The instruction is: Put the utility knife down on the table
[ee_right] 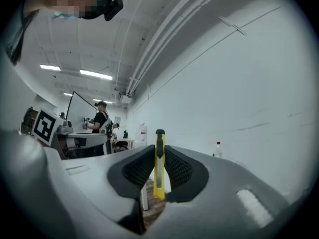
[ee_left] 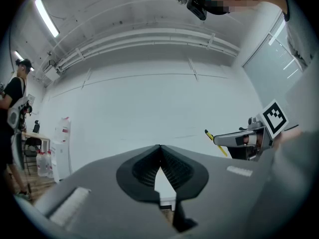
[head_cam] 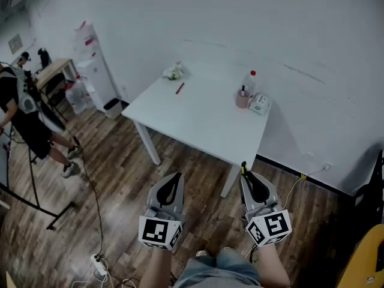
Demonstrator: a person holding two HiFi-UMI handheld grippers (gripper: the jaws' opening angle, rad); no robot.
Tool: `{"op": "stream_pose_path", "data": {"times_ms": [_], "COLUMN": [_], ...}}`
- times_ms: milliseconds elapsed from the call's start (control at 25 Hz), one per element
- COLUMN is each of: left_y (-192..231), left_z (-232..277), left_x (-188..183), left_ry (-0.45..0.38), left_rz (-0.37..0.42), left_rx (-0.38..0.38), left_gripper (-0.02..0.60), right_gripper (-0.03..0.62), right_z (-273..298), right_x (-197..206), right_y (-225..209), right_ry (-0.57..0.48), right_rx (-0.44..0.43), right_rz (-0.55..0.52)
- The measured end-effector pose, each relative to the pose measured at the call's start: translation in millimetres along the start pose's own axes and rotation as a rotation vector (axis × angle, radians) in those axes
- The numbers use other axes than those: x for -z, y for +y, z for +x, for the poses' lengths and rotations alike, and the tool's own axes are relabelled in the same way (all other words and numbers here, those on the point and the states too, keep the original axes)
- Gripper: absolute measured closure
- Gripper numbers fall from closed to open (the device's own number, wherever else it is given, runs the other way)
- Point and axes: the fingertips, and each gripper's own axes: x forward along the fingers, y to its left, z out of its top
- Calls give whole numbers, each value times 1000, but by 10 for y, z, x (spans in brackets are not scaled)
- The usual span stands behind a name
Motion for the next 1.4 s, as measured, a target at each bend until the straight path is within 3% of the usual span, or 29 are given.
{"op": "stream_pose_path", "data": {"times_ms": [440, 1400], "left_y": [174, 639], "left_z": [392, 1752], "left_x": [115, 99], "left_ry": [4, -8], "left_rz": [-5, 23], "left_rx": [11, -92], "left_gripper": [583, 580], "right_gripper": [534, 534], "right_z": [350, 1723], "right_x": [79, -5], "right_y": [-265, -1113], "right_ry": [12, -14], "right_rx": [23, -119], "right_rz": [7, 9]}}
